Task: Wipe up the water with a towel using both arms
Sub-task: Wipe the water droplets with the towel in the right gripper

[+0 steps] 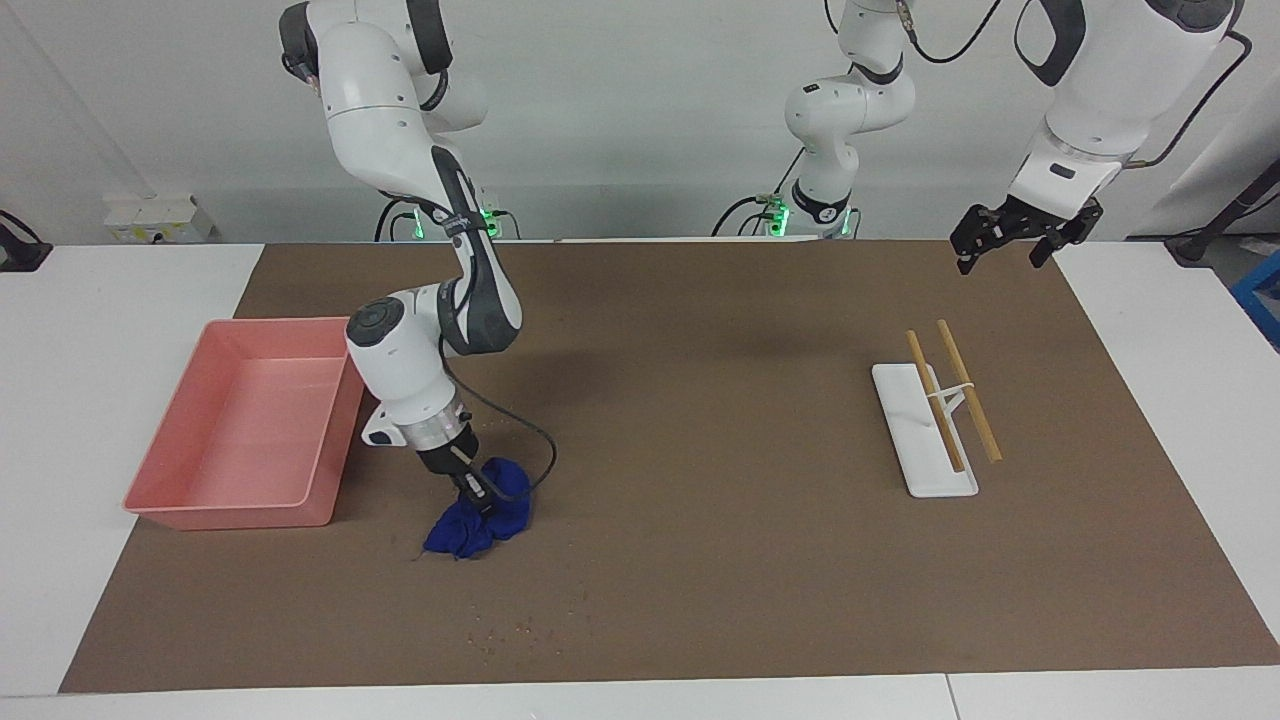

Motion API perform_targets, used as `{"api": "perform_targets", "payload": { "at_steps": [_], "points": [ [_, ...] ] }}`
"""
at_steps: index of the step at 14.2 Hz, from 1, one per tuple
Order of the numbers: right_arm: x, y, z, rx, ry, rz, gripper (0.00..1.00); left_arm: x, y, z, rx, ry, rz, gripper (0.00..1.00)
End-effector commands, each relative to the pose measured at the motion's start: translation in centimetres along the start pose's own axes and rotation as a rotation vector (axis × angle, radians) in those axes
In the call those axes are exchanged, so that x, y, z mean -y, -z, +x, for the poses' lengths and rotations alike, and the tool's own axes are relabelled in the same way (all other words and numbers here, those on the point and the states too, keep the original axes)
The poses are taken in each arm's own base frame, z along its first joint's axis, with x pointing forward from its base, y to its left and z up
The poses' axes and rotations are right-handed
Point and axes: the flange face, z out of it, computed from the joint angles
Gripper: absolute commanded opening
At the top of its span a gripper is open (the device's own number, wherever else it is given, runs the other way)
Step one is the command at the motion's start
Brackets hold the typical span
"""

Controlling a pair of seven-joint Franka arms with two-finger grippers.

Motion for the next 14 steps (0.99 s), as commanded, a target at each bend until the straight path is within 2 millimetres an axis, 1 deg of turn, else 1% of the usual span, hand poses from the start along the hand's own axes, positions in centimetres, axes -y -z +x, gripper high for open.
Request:
{"api": "perform_targets", "payload": {
  "at_steps": [1,2,5,6,7,8,9,10,11,12,14],
  "points": [
    [-5.0,0.8,-2.7,0.053,0.027,-0.115,0.00,-0.9,0.2,-0.9,0.018,-0.035,0.031,1.00],
    [-6.1,1.2,-3.6,0.082,0.027,-0.156,0.00,-0.9,0.2,-1.4,0.031,-0.043,0.033,1.00],
    [-8.5,2.3,-5.7,0.153,0.034,-0.252,0.00,-0.8,0.6,-0.9,0.007,-0.047,0.016,1.00],
    [-9.2,2.6,-6.2,0.169,0.035,-0.275,0.00,-0.9,1.3,-0.6,-0.010,-0.047,-0.001,1.00],
    [-10.1,2.5,-6.7,0.189,0.034,-0.304,0.00,-0.6,1.6,0.1,-0.017,-0.042,-0.007,1.00],
    [-11.1,2.4,-7.3,0.206,0.035,-0.331,0.00,-1.3,2.6,0.7,-0.035,-0.059,-0.004,1.00],
    [-11.6,2.4,-8.0,0.213,0.040,-0.342,0.00,-1.9,2.9,0.9,-0.050,-0.070,-0.003,1.00],
    [-12.0,2.2,-9.0,0.224,0.054,-0.358,0.00,-1.2,2.7,1.1,-0.068,-0.058,-0.013,1.00],
    [-12.0,2.5,-9.3,0.227,0.058,-0.361,0.00,-1.0,2.4,1.2,-0.076,-0.053,-0.016,1.00],
    [-11.7,3.4,-9.4,0.224,0.059,-0.354,0.00,-0.9,2.0,1.1,-0.069,-0.058,-0.014,1.00],
    [-10.8,4.9,-9.1,0.207,0.069,-0.322,0.00,-0.1,1.9,0.9,-0.061,-0.114,-0.012,1.00]
  ]
}}
